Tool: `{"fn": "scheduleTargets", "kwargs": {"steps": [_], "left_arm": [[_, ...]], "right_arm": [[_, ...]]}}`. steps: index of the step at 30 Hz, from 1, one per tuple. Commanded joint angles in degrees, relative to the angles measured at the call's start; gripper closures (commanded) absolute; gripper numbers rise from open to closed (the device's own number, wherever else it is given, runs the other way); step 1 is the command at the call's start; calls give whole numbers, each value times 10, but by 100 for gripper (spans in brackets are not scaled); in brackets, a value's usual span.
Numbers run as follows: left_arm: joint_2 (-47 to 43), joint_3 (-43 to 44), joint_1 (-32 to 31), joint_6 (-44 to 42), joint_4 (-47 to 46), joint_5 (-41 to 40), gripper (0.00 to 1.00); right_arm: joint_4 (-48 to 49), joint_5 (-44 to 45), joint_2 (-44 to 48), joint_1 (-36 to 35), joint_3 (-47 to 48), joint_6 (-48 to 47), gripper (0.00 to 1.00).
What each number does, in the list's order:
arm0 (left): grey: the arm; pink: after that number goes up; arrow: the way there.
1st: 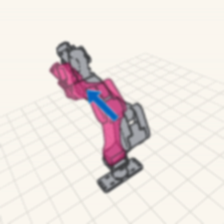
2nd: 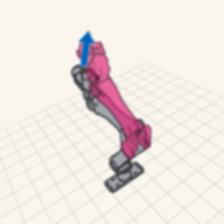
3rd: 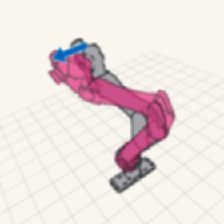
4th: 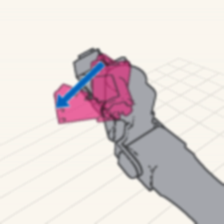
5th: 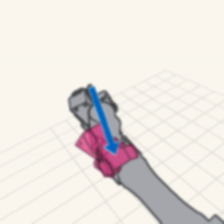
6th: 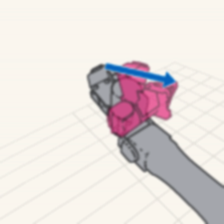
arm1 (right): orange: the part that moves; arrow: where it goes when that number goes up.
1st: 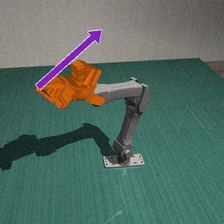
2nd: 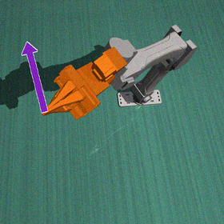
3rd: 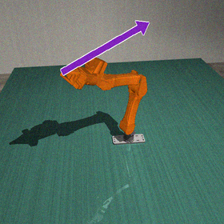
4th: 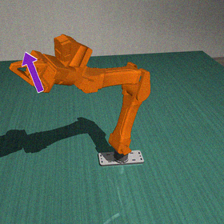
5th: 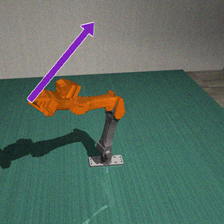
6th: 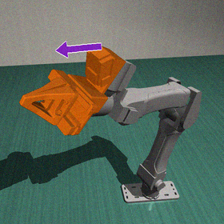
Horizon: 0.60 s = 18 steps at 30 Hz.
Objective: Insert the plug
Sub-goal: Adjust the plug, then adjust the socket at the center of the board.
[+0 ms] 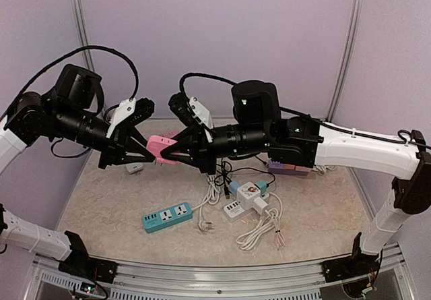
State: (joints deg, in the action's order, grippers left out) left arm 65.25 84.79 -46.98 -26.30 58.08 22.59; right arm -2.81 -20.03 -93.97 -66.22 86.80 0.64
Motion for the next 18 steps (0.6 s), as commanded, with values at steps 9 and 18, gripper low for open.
{"fn": "scheduleTargets", "kwargs": {"steps": [9,18], "left_arm": [[32,14,46,-23,63,-52,22],[98,-156,104,-70,74,-148,4]], "right_arm": [[-34,132,13,13,-31,84,100],[-44,300,71,44,-131,193,100]]}}
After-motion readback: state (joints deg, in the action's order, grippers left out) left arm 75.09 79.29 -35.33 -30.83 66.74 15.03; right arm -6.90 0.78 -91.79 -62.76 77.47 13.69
